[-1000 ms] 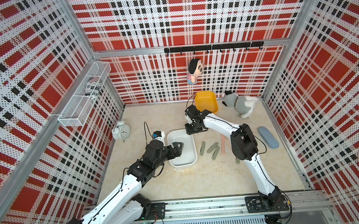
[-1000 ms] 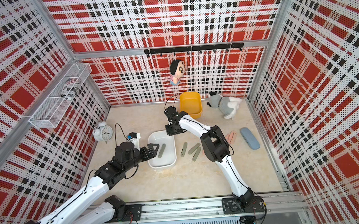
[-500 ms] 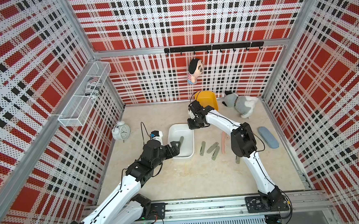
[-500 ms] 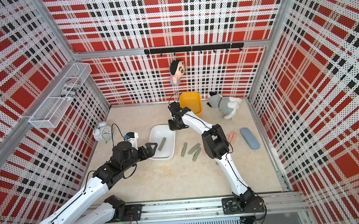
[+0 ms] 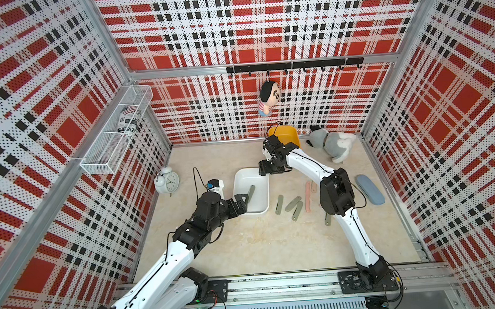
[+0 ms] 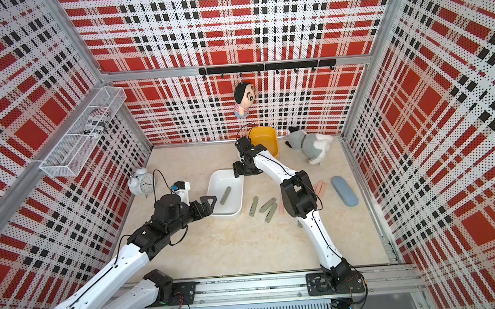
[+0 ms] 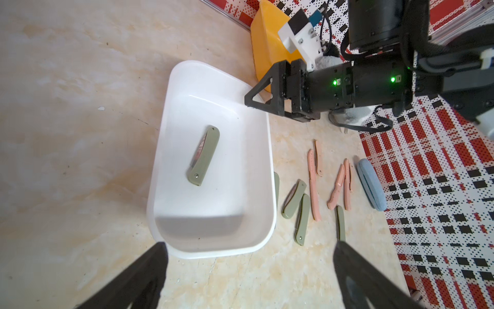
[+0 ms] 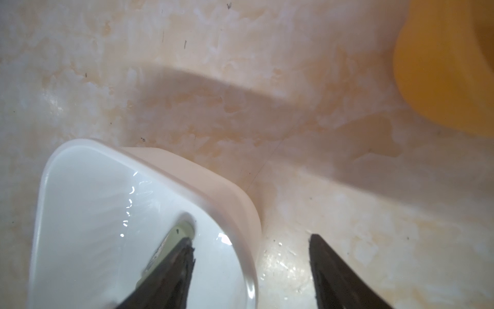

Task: Place the fruit knives into the storage box by color
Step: Move the storage box to the center of the board, then pick up the fruit knife from the center of the board.

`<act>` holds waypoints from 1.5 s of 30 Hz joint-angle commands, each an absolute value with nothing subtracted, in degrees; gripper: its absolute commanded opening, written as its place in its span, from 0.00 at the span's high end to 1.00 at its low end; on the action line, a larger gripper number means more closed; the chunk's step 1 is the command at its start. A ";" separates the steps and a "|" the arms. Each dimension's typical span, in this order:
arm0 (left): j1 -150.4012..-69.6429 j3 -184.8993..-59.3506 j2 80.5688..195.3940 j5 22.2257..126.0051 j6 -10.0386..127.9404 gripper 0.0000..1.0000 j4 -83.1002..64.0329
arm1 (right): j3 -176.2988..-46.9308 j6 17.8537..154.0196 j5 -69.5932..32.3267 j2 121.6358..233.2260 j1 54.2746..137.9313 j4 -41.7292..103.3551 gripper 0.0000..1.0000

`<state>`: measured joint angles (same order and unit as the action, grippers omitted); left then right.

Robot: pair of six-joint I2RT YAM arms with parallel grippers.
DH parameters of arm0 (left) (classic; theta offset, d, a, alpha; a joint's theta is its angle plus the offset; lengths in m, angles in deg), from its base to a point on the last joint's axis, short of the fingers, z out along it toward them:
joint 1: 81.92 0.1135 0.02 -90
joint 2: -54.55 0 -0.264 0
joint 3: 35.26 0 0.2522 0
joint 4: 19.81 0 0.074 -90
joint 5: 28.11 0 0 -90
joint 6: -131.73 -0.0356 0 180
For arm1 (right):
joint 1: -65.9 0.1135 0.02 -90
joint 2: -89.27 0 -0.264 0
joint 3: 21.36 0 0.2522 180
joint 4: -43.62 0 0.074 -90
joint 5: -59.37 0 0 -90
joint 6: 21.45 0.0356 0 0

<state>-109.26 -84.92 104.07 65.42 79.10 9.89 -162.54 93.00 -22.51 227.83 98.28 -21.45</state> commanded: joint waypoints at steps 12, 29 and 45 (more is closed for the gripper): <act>-113.41 -91.71 101.21 66.11 75.86 0.02 16.22 | -135.11 94.55 -27.82 199.17 98.16 -14.83 0.25; -122.00 -82.33 99.46 64.55 81.63 0.02 7.97 | -114.56 98.79 -27.46 198.43 102.21 -6.50 0.36; -122.26 -80.92 99.52 62.64 81.99 0.01 7.71 | -115.14 99.49 -26.55 204.61 103.56 -4.23 0.47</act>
<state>-121.89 -81.49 99.89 63.58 82.02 9.30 -114.34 99.38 -26.40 203.17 102.94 -5.12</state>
